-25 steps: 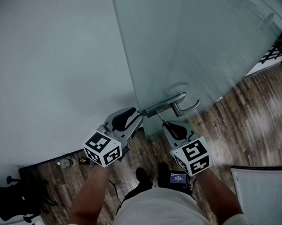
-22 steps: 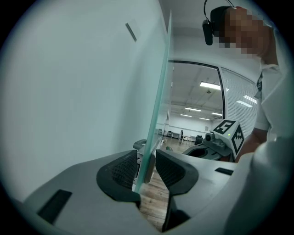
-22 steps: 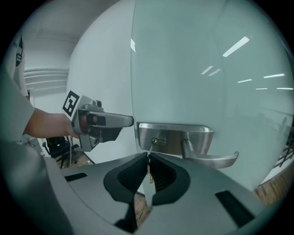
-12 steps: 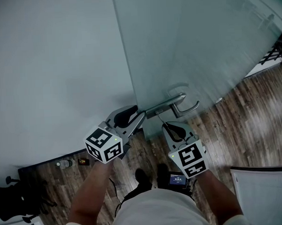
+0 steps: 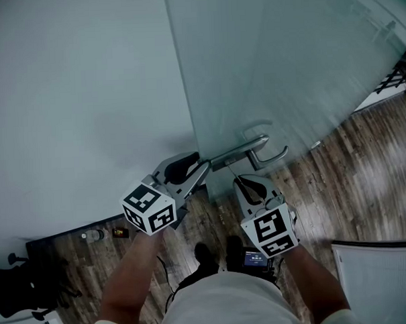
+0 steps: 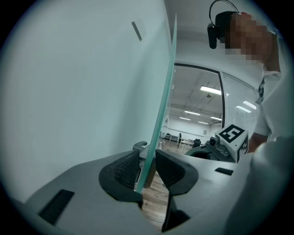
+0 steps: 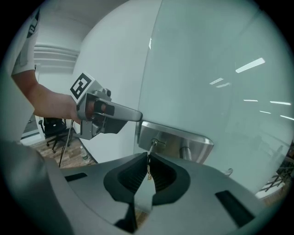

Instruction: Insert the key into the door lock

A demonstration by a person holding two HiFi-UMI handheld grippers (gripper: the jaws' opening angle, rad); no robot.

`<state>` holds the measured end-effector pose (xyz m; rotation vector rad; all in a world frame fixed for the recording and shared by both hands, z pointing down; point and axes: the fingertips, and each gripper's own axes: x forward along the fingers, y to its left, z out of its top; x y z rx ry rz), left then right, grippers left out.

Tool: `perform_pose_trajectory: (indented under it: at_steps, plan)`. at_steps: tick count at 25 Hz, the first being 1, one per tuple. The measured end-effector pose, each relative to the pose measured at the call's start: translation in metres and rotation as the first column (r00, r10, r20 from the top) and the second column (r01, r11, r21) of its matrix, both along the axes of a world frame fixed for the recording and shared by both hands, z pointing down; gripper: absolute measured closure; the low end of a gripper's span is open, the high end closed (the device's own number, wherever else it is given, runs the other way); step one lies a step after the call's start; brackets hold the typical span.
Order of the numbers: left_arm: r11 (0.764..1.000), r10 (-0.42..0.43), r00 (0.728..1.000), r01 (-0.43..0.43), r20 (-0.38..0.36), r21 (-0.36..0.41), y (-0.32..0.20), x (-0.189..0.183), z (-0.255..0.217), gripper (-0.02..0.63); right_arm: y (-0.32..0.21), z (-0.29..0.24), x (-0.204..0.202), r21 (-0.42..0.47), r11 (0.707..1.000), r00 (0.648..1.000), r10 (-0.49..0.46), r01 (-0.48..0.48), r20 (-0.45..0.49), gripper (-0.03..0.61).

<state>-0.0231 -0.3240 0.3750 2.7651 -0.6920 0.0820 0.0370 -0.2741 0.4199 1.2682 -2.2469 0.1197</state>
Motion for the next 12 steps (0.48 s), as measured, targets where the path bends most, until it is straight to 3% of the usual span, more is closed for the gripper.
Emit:
perform_pose_trajectory:
  at_steps: [12]
  plan:
    - [1.000, 0.001, 0.999, -0.001, -0.033, -0.012, 0.0013, -0.0009, -0.0016, 0.498, -0.0022, 0.0014, -0.0017, -0.007, 1.000, 1.000, 0.013, -0.013, 0.001, 0.557]
